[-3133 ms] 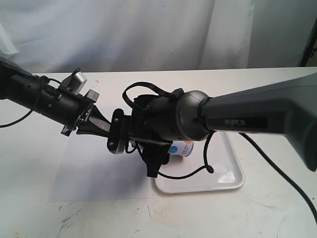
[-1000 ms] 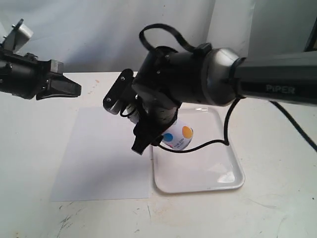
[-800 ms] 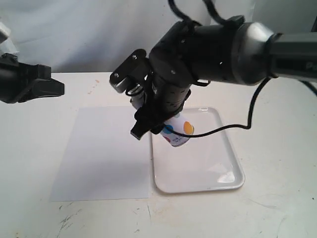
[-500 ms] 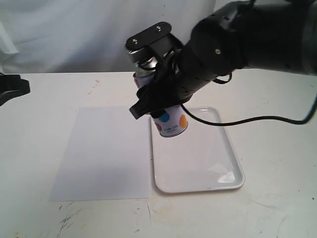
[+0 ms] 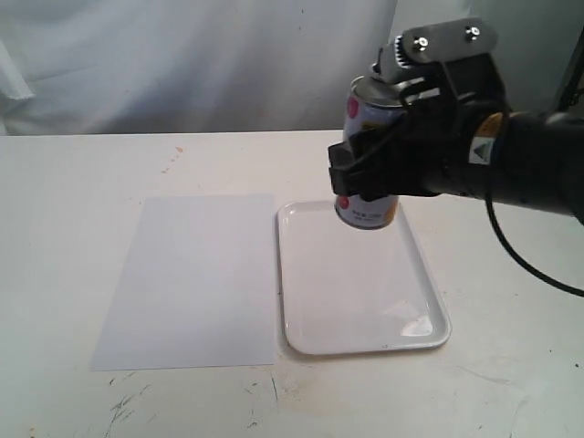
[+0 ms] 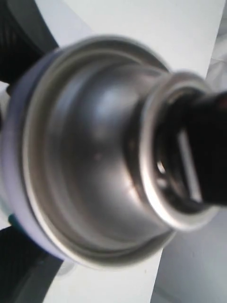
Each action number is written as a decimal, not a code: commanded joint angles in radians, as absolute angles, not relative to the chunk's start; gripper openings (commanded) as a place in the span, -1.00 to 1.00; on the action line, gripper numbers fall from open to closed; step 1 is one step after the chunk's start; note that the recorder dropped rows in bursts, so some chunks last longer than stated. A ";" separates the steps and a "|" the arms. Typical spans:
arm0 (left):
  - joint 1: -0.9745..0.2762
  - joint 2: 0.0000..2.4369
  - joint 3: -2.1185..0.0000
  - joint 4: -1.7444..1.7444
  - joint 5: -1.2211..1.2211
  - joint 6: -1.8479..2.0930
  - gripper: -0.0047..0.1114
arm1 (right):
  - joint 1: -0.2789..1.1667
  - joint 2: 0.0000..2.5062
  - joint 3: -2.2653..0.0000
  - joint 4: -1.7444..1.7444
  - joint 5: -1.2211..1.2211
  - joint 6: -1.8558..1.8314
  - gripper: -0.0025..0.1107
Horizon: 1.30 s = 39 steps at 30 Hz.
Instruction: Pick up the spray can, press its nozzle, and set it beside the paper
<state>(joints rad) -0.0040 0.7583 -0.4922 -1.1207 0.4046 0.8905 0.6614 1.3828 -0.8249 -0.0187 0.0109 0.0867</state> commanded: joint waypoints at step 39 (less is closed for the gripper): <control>0.000 0.507 -0.390 -1.086 0.374 0.815 -0.92 | 0.457 1.807 -0.717 -0.199 -0.748 0.164 -0.96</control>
<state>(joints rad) 0.0000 0.5738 -0.4034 -1.0806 0.4387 0.8248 0.4721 1.7939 -0.6930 -0.1707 -0.6843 0.1432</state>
